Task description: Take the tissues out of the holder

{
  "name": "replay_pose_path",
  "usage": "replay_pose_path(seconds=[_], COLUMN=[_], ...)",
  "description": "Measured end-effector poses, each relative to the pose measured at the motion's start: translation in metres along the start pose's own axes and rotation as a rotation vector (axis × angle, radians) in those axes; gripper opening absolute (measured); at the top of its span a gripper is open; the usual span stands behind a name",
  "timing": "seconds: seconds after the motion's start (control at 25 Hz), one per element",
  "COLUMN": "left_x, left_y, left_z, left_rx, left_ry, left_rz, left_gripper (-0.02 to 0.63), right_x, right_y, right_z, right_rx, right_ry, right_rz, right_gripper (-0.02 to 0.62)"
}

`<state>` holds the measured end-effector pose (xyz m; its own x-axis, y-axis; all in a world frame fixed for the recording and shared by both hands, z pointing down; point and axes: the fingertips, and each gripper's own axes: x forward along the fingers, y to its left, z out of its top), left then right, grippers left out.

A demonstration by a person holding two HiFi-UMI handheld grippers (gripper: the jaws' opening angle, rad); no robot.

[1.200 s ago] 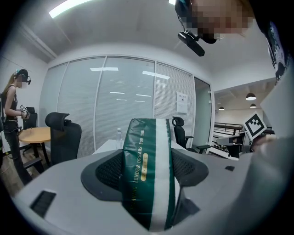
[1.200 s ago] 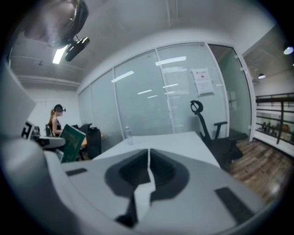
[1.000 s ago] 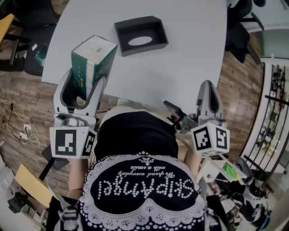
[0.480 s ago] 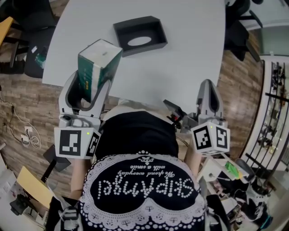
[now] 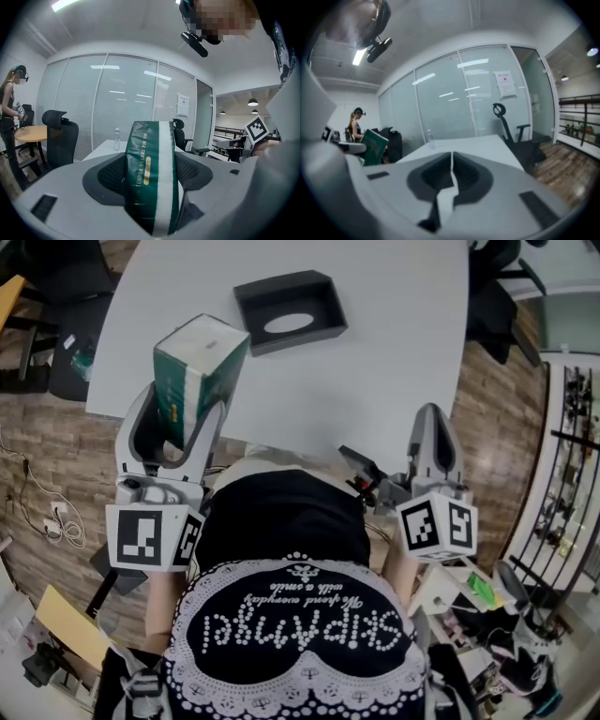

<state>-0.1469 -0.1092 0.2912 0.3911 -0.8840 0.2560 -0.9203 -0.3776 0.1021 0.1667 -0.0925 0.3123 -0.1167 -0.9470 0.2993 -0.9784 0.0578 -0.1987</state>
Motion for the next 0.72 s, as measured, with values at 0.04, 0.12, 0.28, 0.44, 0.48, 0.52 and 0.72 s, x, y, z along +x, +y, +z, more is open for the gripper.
replay_pose_path(seconds=[0.04,0.12,0.28,0.44,0.48,0.52,0.72], left_x=[-0.0001,-0.0002,0.0002,-0.0001,-0.0004,-0.0007,-0.0002], left_y=[-0.0005,-0.0014,-0.0017,-0.0017,-0.0014,-0.0011,-0.0025], left_z=[0.0007,0.0016,0.0026,0.0057,0.0066,0.0074,0.01], left_rx=[0.002,0.003,0.004,0.01,0.009,0.008,0.014], left_ry=[0.0,0.0,-0.003,-0.015,-0.018,-0.021,-0.028], left_rz=[-0.002,-0.007,-0.007,-0.008,-0.005,-0.003,-0.011], left_gripper=[0.337,0.337,0.337,0.337,0.337,0.337,0.337], right_x=[-0.0002,-0.0009,-0.0015,-0.0015,-0.0016,-0.0016,-0.0011], right_y=[-0.0001,-0.0001,0.0002,0.0009,0.0011,0.0014,0.0017], right_z=[0.0002,0.0004,0.0002,-0.0006,-0.0007,-0.0008,-0.0005], right_rx=[-0.001,-0.001,0.0,-0.001,-0.002,-0.003,-0.005], right_ry=[0.001,0.001,0.0,0.0,0.0,0.001,0.001], right_rz=[-0.001,-0.002,-0.003,-0.001,-0.001,0.0,0.003], right_gripper=[0.035,0.035,0.035,0.035,0.035,0.035,0.035])
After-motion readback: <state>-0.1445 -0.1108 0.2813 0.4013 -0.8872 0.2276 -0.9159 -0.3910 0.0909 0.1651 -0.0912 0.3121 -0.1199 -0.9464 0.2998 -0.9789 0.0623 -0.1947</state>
